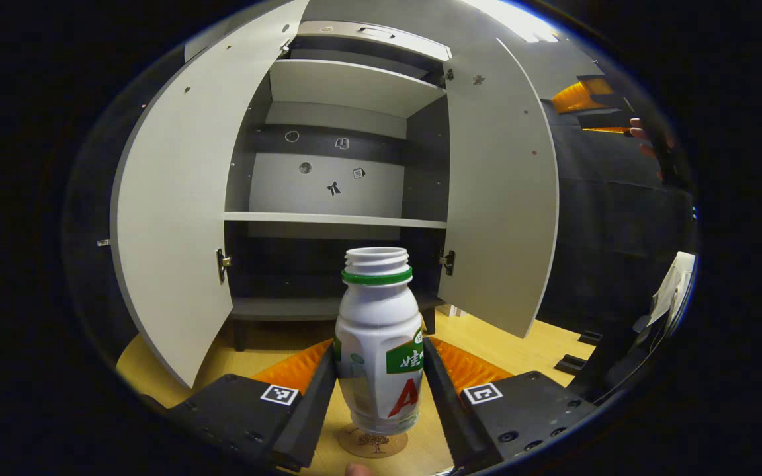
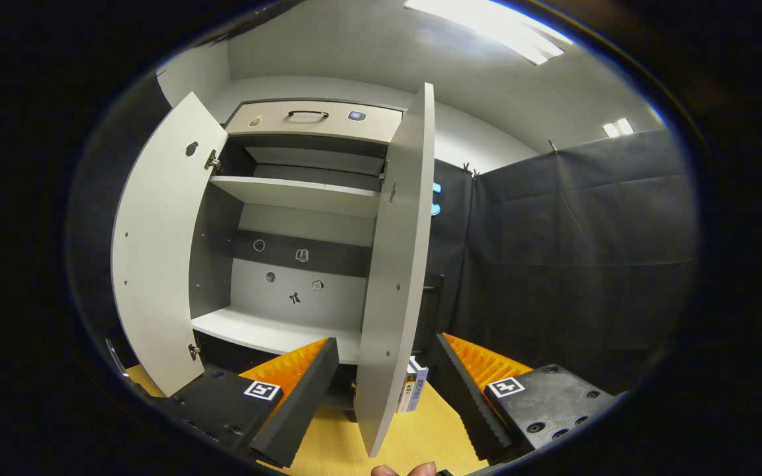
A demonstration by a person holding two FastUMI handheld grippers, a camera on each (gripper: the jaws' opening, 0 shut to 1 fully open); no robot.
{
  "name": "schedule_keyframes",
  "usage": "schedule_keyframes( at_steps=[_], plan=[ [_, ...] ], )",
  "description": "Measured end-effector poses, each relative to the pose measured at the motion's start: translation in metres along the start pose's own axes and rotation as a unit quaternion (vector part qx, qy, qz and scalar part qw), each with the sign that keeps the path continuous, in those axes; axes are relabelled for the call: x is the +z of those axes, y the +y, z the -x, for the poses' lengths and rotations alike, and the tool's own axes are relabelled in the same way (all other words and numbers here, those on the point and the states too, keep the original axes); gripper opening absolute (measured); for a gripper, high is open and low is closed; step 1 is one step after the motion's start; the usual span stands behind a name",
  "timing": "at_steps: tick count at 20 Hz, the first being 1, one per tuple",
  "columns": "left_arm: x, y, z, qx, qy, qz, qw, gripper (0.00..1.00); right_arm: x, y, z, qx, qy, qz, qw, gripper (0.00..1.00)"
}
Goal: Grasp the bottle in the cabinet with the left hand and place it on the coaster, then close the right door with the right hand and the left door with the left hand.
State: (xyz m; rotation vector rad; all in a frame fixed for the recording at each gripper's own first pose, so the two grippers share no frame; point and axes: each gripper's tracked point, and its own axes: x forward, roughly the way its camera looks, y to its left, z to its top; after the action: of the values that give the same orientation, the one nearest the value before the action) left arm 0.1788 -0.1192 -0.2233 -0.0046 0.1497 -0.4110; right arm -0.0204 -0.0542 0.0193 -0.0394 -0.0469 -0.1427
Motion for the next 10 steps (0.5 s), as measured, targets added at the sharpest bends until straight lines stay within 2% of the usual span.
schedule_keyframes(
  at_steps=[5, 10],
  plan=[
    [-0.026, 0.003, -0.002, -0.003, 0.014, -0.021, 1.0, 0.76, -0.001, -0.012, 0.006, -0.008, 0.006, 0.008, 1.0, 0.98],
    [-0.051, 0.008, -0.015, 0.005, 0.016, -0.015, 1.0, 0.76, -0.008, -0.024, 0.012, -0.019, 0.023, 0.016, 0.999, 0.98]
  ],
)
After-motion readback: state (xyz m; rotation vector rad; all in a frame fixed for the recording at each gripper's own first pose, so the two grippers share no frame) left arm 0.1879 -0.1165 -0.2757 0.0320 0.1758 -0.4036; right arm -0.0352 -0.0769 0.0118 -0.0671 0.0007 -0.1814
